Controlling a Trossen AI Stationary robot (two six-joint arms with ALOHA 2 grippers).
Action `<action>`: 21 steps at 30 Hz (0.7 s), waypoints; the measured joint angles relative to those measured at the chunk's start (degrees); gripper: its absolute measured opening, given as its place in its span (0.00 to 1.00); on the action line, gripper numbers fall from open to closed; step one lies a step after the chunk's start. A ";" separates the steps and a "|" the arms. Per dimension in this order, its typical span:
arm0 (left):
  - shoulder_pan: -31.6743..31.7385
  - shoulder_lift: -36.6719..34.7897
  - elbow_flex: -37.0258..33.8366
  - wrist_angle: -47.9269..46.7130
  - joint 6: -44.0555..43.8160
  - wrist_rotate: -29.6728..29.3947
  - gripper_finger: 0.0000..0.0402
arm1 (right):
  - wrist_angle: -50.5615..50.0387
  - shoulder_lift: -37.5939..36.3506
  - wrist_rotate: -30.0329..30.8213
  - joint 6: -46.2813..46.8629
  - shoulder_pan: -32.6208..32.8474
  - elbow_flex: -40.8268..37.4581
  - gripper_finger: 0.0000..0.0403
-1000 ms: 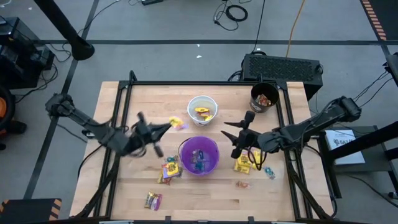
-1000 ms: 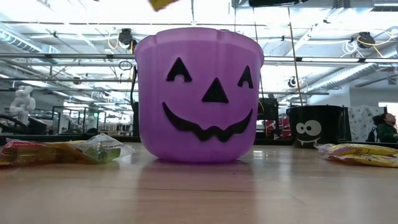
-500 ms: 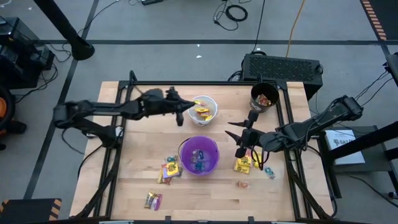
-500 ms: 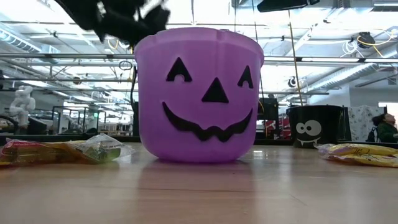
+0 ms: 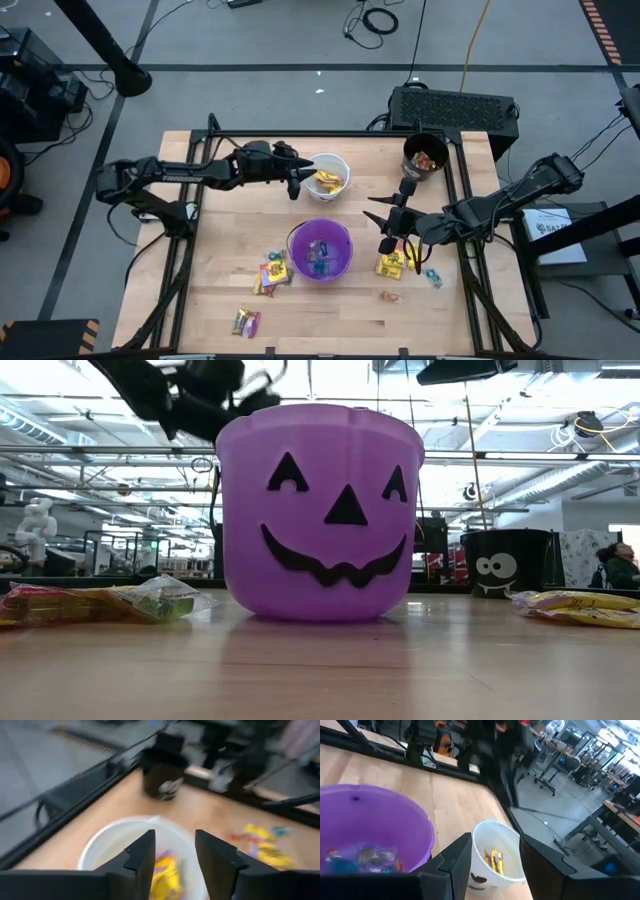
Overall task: Sort candy by brand, put in halloween buckets
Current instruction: Put the blue gummy into the violet bucket
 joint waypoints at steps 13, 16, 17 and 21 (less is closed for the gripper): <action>-20.85 -13.77 0.04 -14.22 6.41 -12.27 0.39 | -30.72 0.02 -17.89 39.94 1.69 -1.36 0.39; -23.90 -13.96 0.04 -17.68 6.39 -16.22 0.39 | -29.50 0.73 -22.06 43.94 4.16 -3.76 0.39; -24.59 -13.92 0.04 -18.97 6.39 -17.34 0.39 | -29.14 1.10 -23.10 45.44 5.03 -4.74 0.39; -26.62 -13.94 0.04 -23.20 4.88 -18.07 0.39 | -27.49 3.55 -26.58 53.20 8.48 -8.52 0.39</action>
